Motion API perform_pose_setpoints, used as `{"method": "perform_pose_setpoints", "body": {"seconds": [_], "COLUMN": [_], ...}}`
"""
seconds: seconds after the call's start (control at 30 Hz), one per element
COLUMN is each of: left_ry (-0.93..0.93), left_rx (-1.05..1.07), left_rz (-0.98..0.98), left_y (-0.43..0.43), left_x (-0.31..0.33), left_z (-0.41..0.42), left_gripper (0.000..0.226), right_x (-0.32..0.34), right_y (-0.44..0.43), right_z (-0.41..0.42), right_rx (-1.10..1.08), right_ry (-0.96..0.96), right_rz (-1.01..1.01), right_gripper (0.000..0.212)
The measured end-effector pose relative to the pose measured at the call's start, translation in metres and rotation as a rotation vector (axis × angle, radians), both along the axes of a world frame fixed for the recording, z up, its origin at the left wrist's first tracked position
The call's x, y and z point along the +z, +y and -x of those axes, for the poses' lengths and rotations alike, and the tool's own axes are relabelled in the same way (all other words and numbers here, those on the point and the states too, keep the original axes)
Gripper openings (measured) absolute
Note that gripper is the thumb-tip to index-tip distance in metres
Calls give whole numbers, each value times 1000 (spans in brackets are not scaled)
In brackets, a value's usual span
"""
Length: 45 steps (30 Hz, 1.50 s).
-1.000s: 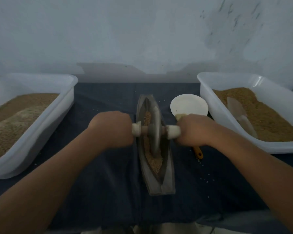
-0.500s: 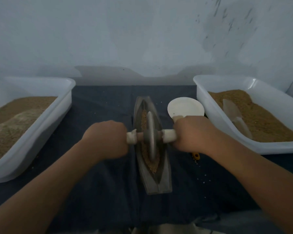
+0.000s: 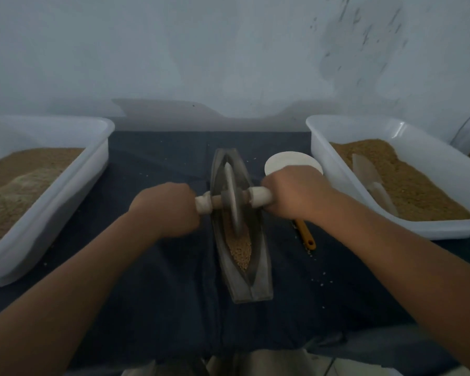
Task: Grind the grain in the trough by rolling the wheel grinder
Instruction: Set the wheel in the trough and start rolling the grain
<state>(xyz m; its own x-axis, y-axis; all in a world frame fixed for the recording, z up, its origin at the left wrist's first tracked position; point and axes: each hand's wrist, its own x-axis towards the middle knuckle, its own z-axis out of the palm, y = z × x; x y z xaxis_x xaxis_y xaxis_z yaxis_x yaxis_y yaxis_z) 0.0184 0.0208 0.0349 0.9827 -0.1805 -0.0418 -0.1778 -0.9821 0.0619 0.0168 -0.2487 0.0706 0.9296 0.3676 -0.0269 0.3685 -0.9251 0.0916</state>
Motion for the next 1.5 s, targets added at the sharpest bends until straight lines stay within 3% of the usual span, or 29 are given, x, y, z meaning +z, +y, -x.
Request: {"method": "perform_pose_setpoints", "body": {"seconds": [0.1, 0.27, 0.4, 0.53, 0.63, 0.73, 0.87, 1.0, 1.1, 1.27, 1.37, 1.5], "left_ry": [-26, -15, -31, -26, -57, -74, -85, -81, -28, -29, -4, -32], "left_rx": [-59, 25, 85, -3, -102, -115, 1, 27, -30, -138, -87, 12], "left_rz": [-48, -19, 29, -13, -81, -124, -89, -100, -92, -120, -106, -89], "left_y": [7, -2, -9, -2, 7, 4, -10, -21, -16, -1, -8, -15], "left_x": [-9, 8, 23, 9, 3, 5, 25, 43, 40, 18, 26, 40], "left_z": [12, -19, -39, -8, 17, 17, -22, -43, -21, 25, 2, -43], "left_gripper": [21, 23, 21, 19, 21, 22, 26, 23, 23, 21, 24, 24], "right_x": [-12, 0, 12, 3, 0, -3, -11, -14, -23, -33, -31, -19], "right_y": [-14, 2, 13, -4, -32, -38, -15, -7, -20, -45, -36, -12], "right_z": [19, -28, -58, -20, 21, 21, -37, -70, -43, 27, -3, -59], "right_rx": [34, -73, -141, -97, -56, -89, -228, -271, -200, -71, -112, -197], "right_ry": [-59, -135, -142, -36, 164, 250, 2, -22, -105, -70, -53, -183], "right_rz": [12, 101, 151, 69, 26, 46, 54, 65, 17, -43, -3, 23], "right_gripper": [16, 32, 14, 24, 12, 14, 17, 21, 23, 39, 21, 14]}}
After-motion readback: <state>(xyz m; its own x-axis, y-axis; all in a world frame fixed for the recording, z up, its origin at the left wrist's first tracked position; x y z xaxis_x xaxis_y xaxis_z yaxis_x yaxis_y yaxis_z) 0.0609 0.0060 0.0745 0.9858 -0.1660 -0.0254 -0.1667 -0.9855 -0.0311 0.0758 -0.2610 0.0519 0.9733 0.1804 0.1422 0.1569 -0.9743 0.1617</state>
